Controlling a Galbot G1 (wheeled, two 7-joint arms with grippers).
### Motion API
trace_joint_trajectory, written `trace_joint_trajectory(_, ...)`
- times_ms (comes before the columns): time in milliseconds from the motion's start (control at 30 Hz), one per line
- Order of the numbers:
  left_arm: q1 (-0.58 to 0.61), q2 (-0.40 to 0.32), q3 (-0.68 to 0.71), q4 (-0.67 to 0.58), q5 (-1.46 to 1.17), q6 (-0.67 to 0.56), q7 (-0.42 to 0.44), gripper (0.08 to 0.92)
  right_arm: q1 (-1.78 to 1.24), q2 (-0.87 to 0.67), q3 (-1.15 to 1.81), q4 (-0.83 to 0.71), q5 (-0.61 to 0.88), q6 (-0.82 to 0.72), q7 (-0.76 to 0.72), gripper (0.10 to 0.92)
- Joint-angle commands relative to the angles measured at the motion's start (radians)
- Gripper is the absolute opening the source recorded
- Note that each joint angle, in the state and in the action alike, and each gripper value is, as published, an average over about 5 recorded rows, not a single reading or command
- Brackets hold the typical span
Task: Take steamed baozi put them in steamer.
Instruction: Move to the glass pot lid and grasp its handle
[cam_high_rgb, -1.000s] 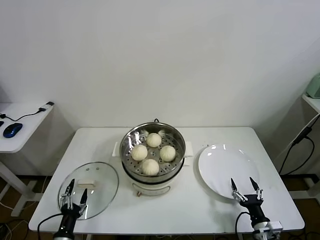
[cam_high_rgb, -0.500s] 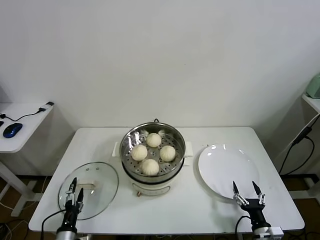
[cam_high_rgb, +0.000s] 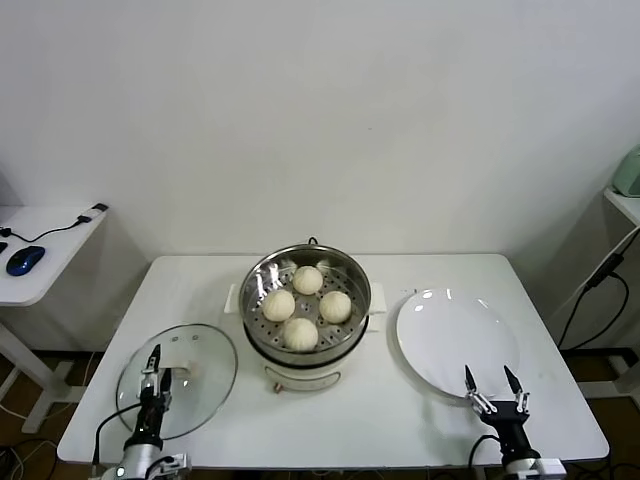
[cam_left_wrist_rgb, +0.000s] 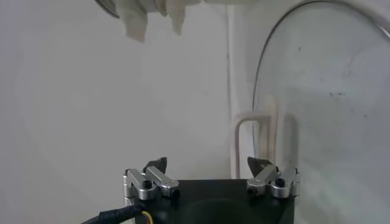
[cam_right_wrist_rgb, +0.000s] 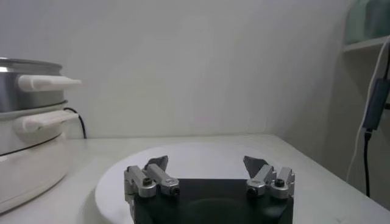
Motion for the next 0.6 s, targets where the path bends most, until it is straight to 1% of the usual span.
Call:
trace_joint_trajectory(33, -0.019, -0.004, 0.003, 0.011, 0.023, 0.019, 0.006, 0.785, -0.005, 0.003, 0.001, 0.003, 0.000, 0.002, -0.001, 0.823)
trace_joint_trajectory(100, -0.030, -0.002, 0.004, 0.024, 0.015, 0.017, 0.005, 0.740, -0.007, 0.004, 0.001, 0.007, 0.001, 0.000, -0.004, 0.823)
trace_joint_trajectory(333, -0.045, 0.010, 0.002, 0.081, 0.011, 0.005, 0.002, 0.533, -0.015, 0.004, -0.002, 0.023, 0.001, -0.006, -0.009, 0.823)
trace_joint_trajectory(600, -0.042, 0.015, 0.004, 0.136, 0.015, -0.004, -0.023, 0.308, -0.021, 0.003, -0.004, 0.034, -0.006, -0.010, -0.008, 0.823)
